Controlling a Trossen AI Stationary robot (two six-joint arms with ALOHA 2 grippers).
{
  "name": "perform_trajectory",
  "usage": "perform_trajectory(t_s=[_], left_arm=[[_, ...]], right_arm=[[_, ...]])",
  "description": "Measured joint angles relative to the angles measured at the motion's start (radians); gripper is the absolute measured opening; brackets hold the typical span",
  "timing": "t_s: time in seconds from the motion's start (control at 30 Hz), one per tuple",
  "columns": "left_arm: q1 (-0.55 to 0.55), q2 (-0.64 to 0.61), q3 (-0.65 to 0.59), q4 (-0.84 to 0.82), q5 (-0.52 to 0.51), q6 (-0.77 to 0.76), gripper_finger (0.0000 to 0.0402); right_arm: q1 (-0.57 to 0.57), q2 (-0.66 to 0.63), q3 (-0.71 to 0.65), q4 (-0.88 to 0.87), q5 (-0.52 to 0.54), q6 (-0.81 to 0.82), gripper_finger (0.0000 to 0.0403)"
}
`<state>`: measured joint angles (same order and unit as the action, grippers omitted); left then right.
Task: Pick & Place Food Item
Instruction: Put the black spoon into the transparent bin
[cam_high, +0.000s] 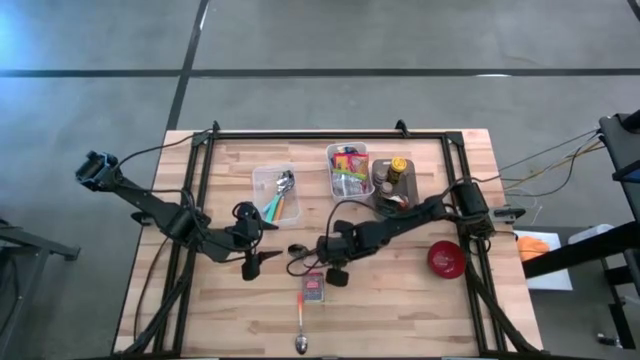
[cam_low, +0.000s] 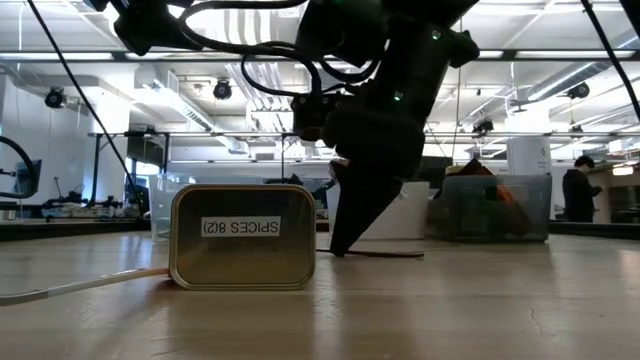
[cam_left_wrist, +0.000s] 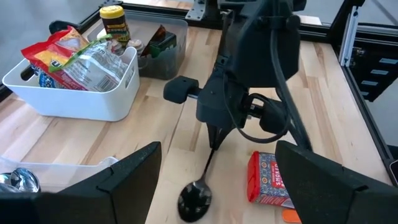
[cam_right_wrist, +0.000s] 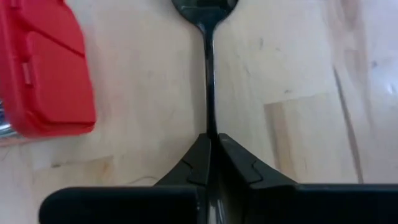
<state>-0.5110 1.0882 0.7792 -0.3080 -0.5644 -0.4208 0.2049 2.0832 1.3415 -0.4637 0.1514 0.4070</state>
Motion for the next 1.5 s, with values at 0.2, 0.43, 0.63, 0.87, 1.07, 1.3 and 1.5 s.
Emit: perform_trajectory(t_s=[0.2, 0.43, 0.63, 0.87, 1.07, 1.3, 1.5], left_arm=[[0.000, 0.000, 0.000, 0.003, -0.011, -0.007, 0.0320], [0.000, 0.000, 0.000, 0.003, -0.015, -0.024, 0.0320], [0.000, 0.000, 0.000, 0.003, -0.015, -0.026, 0.0320], [0.000, 0.000, 0.000, 0.003, -0.015, -0.025, 0.0319], [0.000, 0.000, 0.000, 0.003, -0.012, -0.025, 0.0319], [0.000, 0.000, 0.000, 0.000, -0.011, -0.025, 0.0319], [0.000, 0.000, 0.000, 0.000, -0.011, -0.025, 0.0319]], right_arm=[[0.000, -0.031, -0.007, -0.033, 0.103, 0.047, 0.0008], [-0.006, -0.046, -0.005, -0.113, 0.155, 0.073, 0.0004], [-0.006, -0.048, -0.003, -0.182, 0.146, 0.097, 0.0006], [-0.006, -0.049, -0.002, -0.179, 0.138, 0.075, 0.0008], [-0.007, -0.050, 0.001, -0.175, 0.092, 0.035, 0.0027], [-0.010, -0.049, 0.001, -0.181, 0.087, 0.012, 0.0133], [-0.010, -0.047, 0.015, -0.124, 0.099, 0.007, 0.0187]])
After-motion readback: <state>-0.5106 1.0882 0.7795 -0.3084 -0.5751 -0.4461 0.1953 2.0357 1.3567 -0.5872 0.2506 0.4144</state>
